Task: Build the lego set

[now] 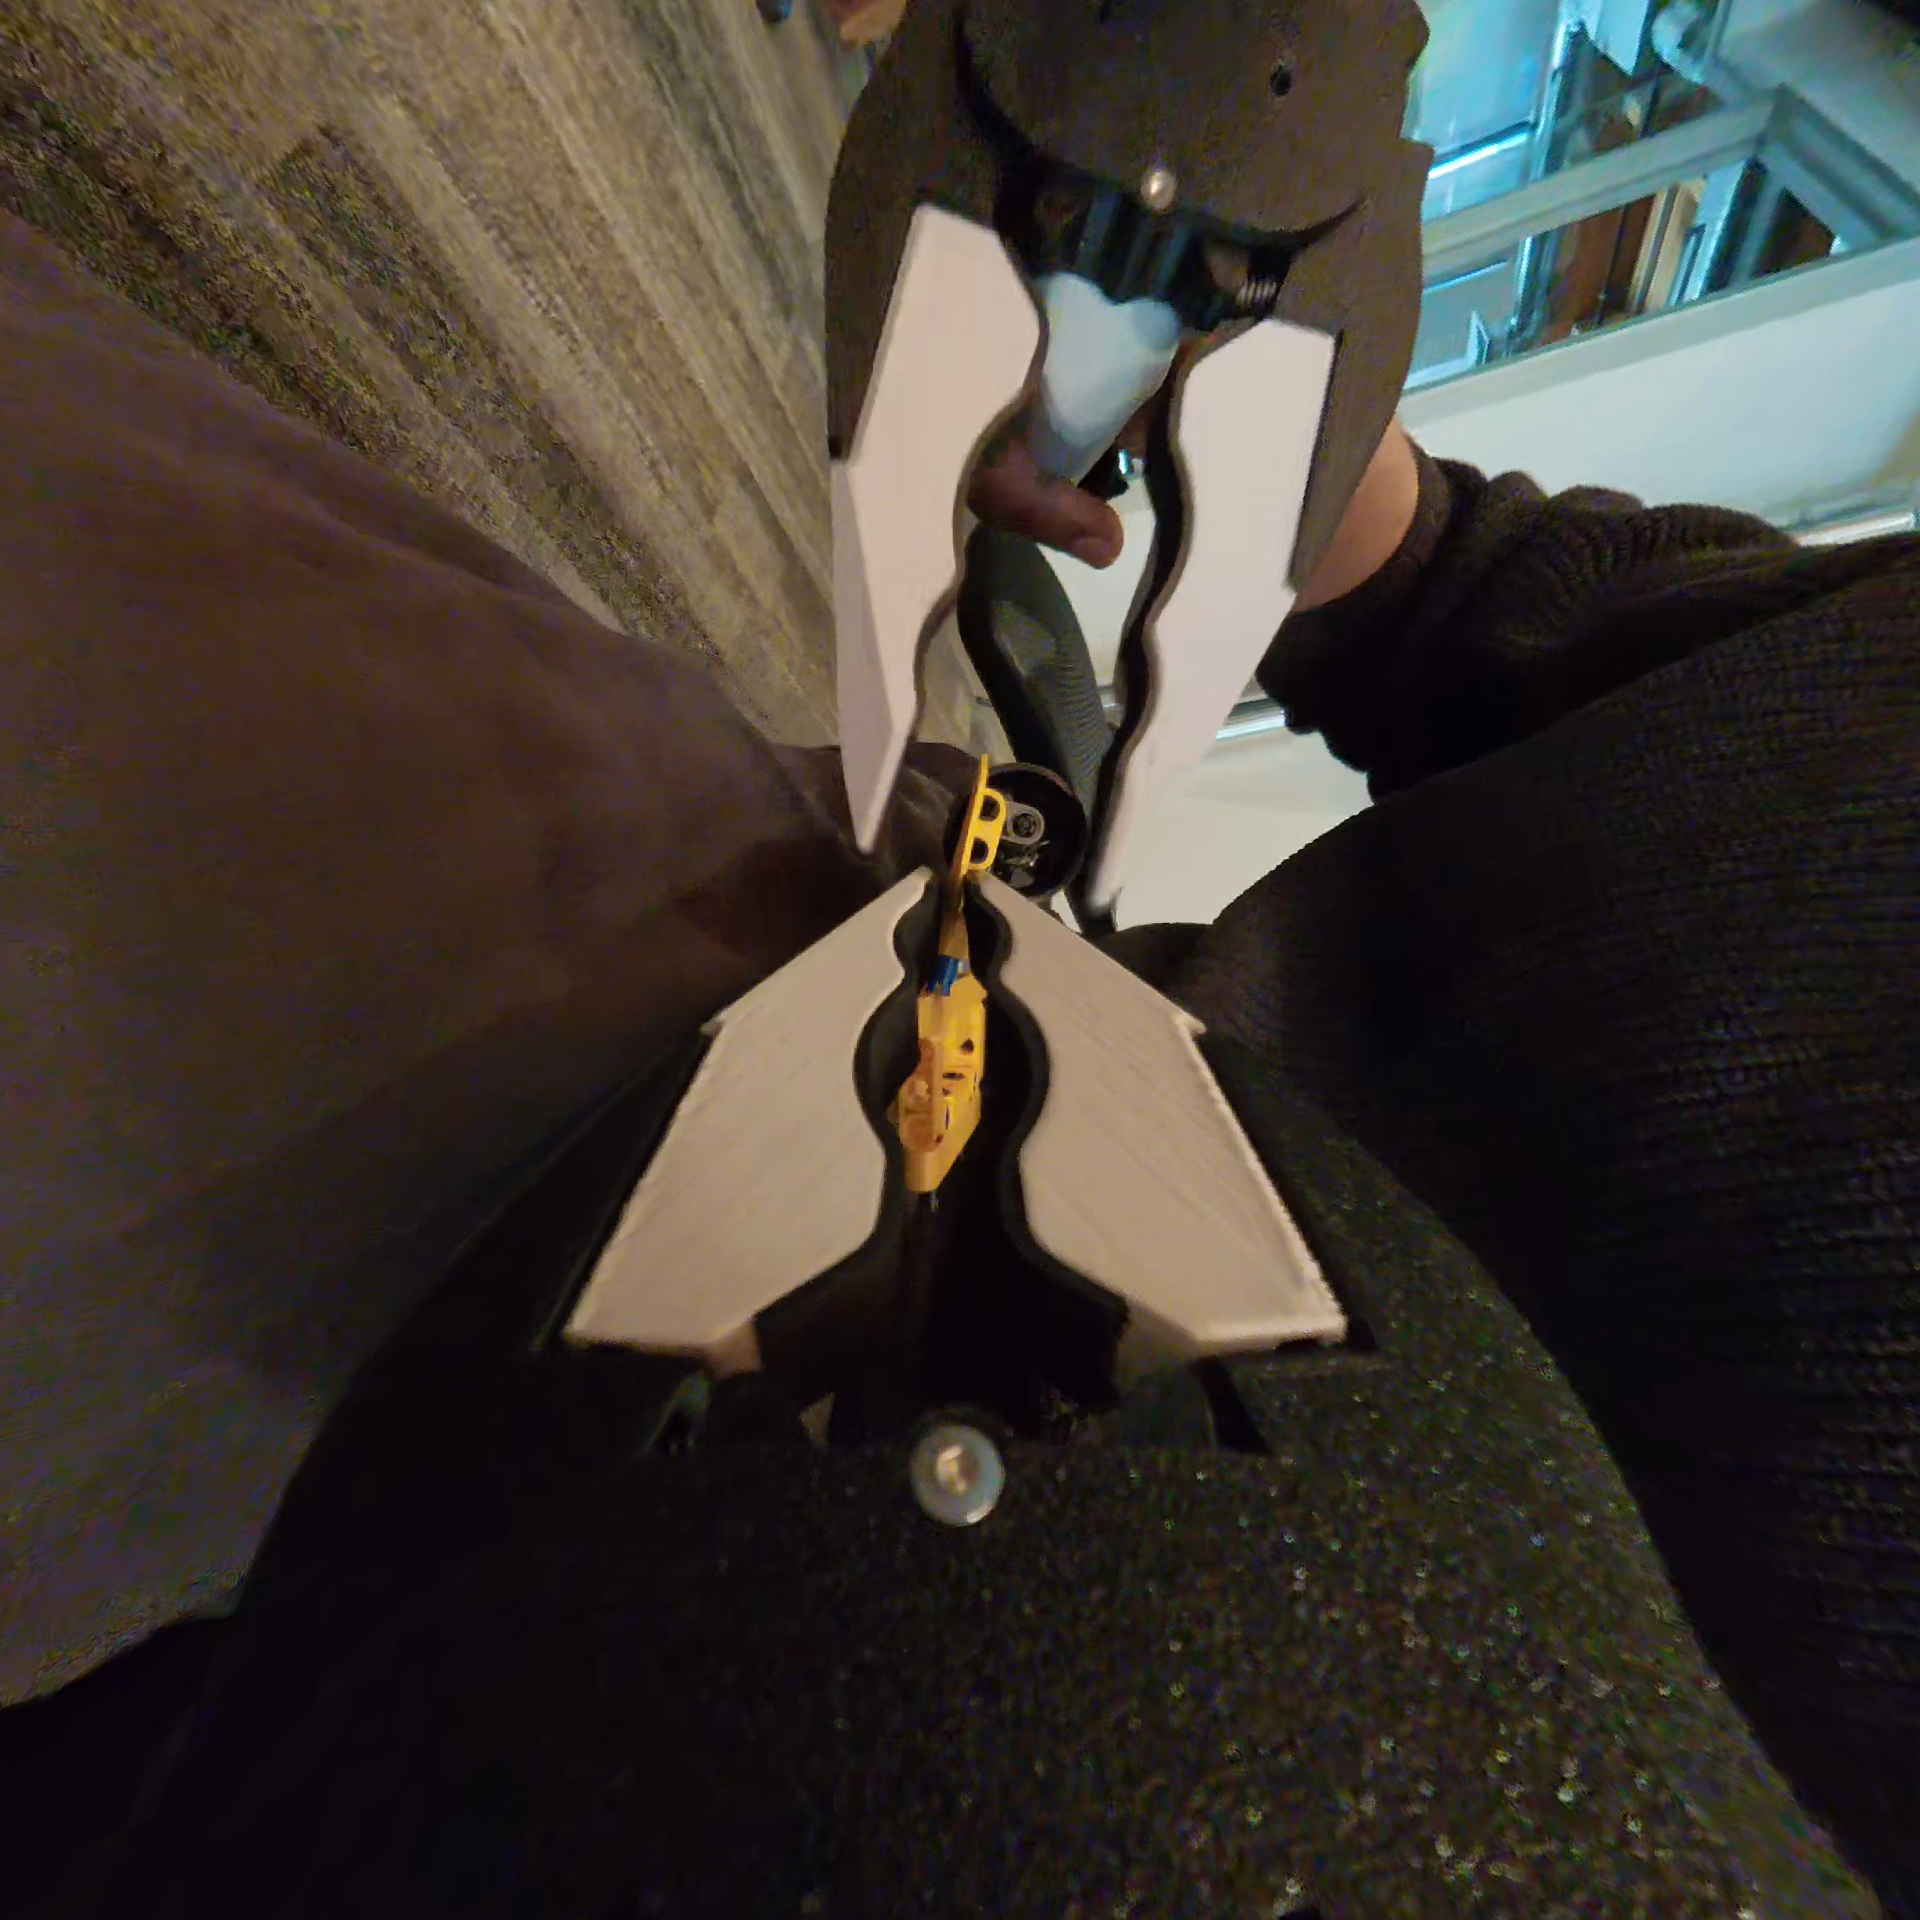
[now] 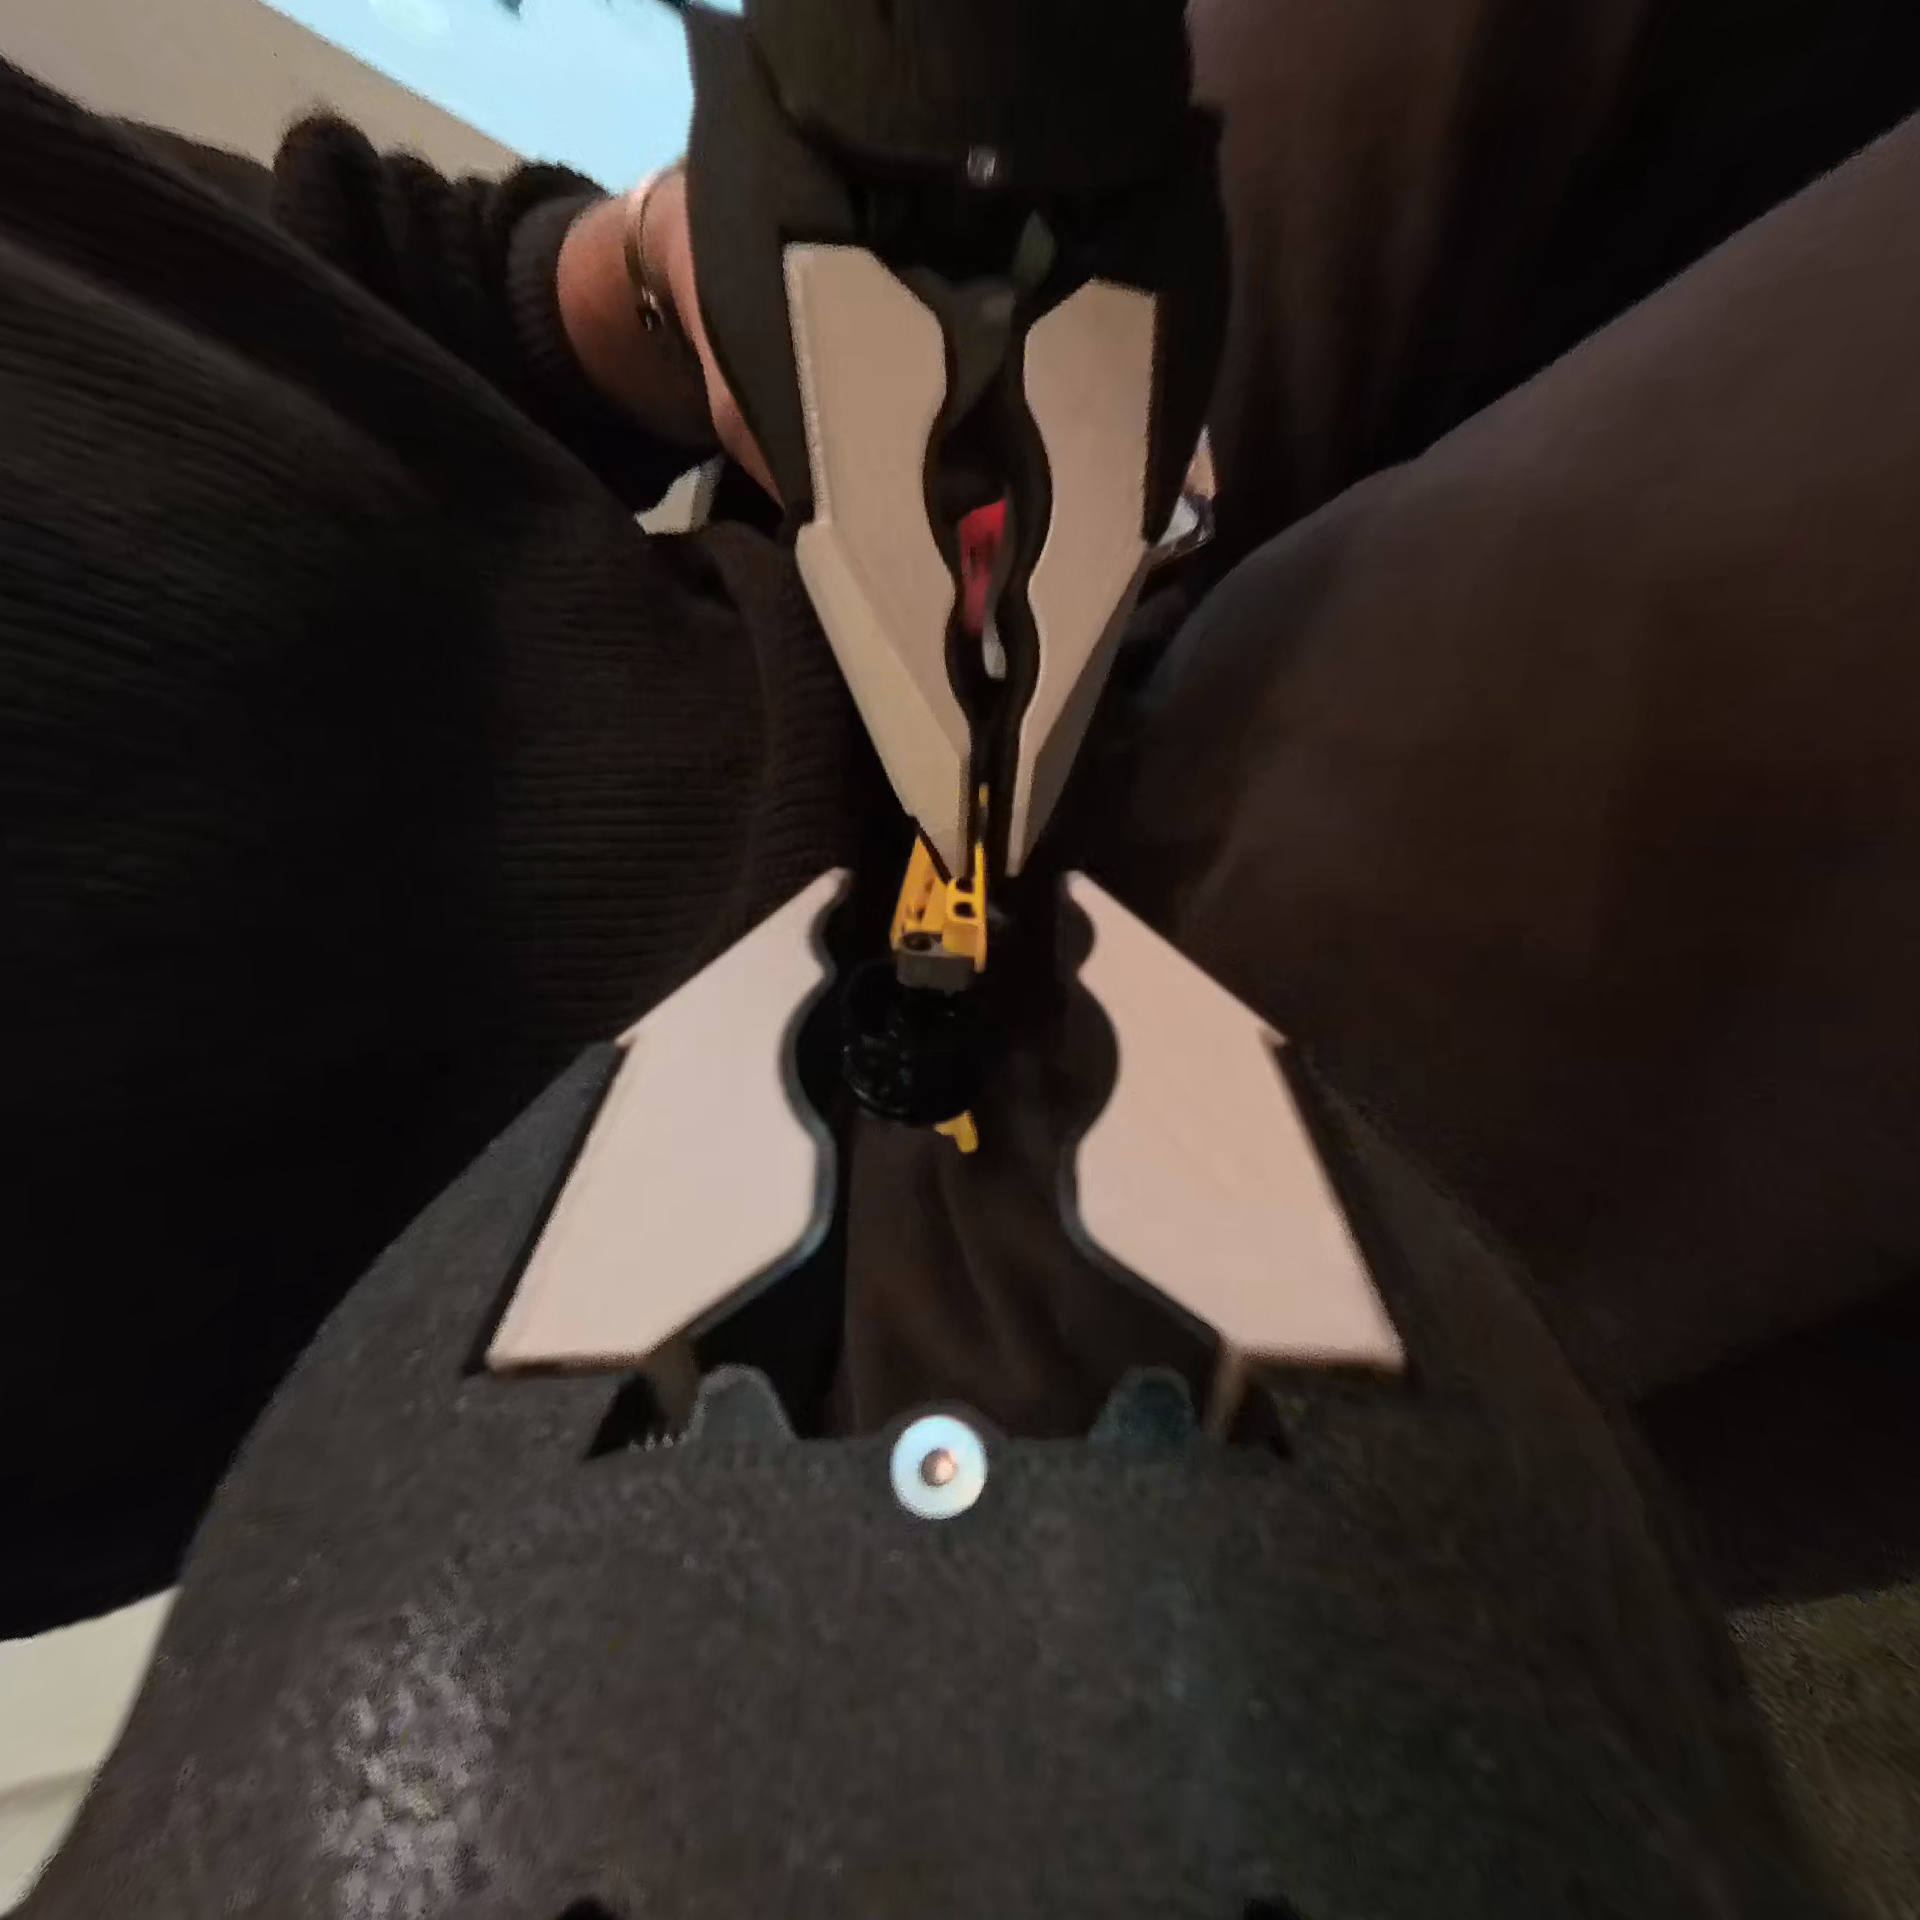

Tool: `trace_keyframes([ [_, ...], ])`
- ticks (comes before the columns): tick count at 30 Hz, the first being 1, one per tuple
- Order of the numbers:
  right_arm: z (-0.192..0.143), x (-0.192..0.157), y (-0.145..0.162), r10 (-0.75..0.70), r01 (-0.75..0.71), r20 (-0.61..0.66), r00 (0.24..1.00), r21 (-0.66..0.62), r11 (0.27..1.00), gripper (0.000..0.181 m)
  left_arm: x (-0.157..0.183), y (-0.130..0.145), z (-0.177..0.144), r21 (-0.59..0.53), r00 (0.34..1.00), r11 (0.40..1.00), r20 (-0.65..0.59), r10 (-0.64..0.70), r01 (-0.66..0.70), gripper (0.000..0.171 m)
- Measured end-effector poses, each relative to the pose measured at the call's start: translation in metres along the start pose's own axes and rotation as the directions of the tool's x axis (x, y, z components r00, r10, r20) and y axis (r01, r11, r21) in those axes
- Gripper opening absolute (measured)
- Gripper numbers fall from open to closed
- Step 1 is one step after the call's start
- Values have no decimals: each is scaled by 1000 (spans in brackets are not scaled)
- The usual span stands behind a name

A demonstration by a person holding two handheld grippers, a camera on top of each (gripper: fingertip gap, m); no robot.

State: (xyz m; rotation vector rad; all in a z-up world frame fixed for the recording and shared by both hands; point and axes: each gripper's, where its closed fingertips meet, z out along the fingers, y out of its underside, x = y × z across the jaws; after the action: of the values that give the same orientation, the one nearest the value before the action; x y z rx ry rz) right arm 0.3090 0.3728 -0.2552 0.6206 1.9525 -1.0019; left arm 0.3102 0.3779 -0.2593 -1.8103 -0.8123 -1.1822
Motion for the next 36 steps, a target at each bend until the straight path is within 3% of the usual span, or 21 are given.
trace_keyframes([
  [2, 6, 0, 8, -20, 20, -13, 1000, -61, 998, 15, -1, -1, 0, 12, 1000, 1000, 7, 5, -6, 3],
  [4, 7, -1, 7, -37, 35, -28, 999, -60, 998, 14, -3, -1, -2, 35, 1000, 999, 20, 21, -22, 10],
  [6, 6, -7, 3, -30, 30, -9, 1000, -29, 999, 14, -5, -2, -7, 79, 998, 996, 51, 33, -37, 31],
  [10, 5, -4, 9, -28, 26, -60, 998, -31, 999, 14, 3, -3, -24, 188, 998, 980, 27, 65, -69, 40],
  [14, 6, -10, 9, -20, 20, -52, 998, -4, 1000, 14, -1, 22, -14, 115, 997, 991, 46, 64, -69, 41],
  [15, 6, -11, 10, -27, 27, -57, 998, -6, 1000, 14, -1, 26, -8, 100, 996, 992, 54, 67, -72, 41],
  [18, 6, -14, 12, -58, 56, -76, 995, -25, 998, 14, 5, 28, 0, 97, 992, 988, 55, 115, -120, 8],
  [22, 5, -19, 15, -141, 136, -105, 984, -47, 990, 15, 12, 29, 1, 96, 983, 979, 59, 173, -178, 7],
  [25, 6, -20, 7, -198, 198, -144, 970, -11, 980, 34, 14, 30, 2, 97, 977, 973, 67, 203, -209, 6],
  [27, 7, -24, 1, -212, 218, -130, 969, 31, 976, 34, 15, 30, 4, 92, 974, 971, 65, 217, -222, 6],
  [30, 10, -26, 2, -216, 220, -101, 971, 37, 975, 16, 17, 31, 5, 86, 970, 967, 62, 235, -239, 6],
  [36, 14, -27, 7, -255, 258, -131, 958, 3, 966, 6, 19, 31, 8, 76, 961, 959, 73, 267, -273, 6],
])
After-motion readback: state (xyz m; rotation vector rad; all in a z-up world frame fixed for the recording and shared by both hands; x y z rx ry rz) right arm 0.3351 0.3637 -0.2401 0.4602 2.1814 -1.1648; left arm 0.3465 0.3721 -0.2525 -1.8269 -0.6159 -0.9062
